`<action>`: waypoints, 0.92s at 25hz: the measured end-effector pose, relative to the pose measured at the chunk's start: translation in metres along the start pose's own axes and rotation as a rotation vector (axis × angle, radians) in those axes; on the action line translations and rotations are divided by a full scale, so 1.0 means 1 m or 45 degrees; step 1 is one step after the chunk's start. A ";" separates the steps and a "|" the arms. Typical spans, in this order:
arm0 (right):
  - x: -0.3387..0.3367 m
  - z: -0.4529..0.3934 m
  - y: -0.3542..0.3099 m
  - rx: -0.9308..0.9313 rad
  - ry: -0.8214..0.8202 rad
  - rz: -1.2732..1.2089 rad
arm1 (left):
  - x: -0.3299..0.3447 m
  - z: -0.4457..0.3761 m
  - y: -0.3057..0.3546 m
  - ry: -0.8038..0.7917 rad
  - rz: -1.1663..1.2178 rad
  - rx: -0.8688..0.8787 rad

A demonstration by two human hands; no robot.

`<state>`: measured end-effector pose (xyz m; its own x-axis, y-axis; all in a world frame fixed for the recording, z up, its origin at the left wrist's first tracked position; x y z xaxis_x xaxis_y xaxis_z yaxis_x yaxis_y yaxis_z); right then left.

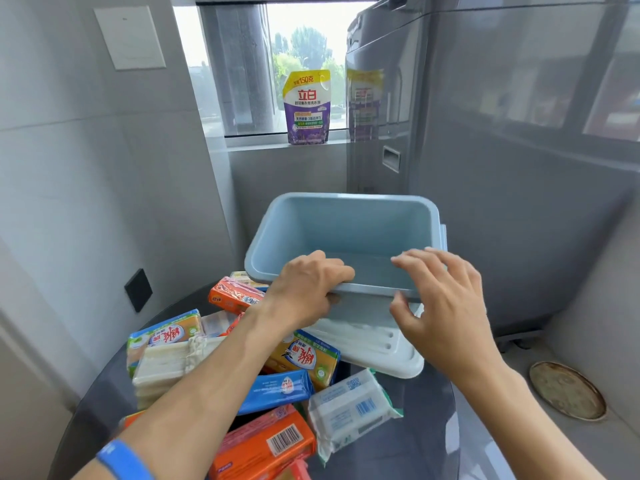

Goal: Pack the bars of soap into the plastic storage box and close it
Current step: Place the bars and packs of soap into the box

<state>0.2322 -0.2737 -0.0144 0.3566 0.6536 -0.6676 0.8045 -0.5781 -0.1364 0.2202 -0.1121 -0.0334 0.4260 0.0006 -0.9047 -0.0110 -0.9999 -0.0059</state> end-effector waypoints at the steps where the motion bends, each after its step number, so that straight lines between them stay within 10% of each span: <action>1: 0.012 0.002 0.006 -0.001 -0.117 -0.012 | 0.004 0.002 0.001 -0.015 0.027 0.022; 4: 0.039 0.010 0.017 0.011 -0.386 -0.041 | 0.012 0.013 0.002 -0.048 0.083 0.098; 16: 0.054 0.005 0.025 0.075 -0.413 -0.010 | 0.005 0.021 -0.067 -0.041 0.352 -0.282; 23: 0.025 0.005 -0.005 -0.053 -0.128 0.039 | -0.022 0.065 -0.073 0.173 0.317 -0.490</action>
<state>0.2349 -0.2572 -0.0336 0.3335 0.5822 -0.7415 0.8136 -0.5751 -0.0856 0.1527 -0.0387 -0.0412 0.5674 -0.2153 -0.7948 0.1975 -0.9015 0.3852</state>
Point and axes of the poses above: each hand's wrist, its own z-axis away from the middle knuckle, its own x-axis out of the palm, y = z × x, the point moved 9 cm from there along -z, towards the middle knuckle, and after that the axes turned 5 degrees about -x, right-handed, at the moved point
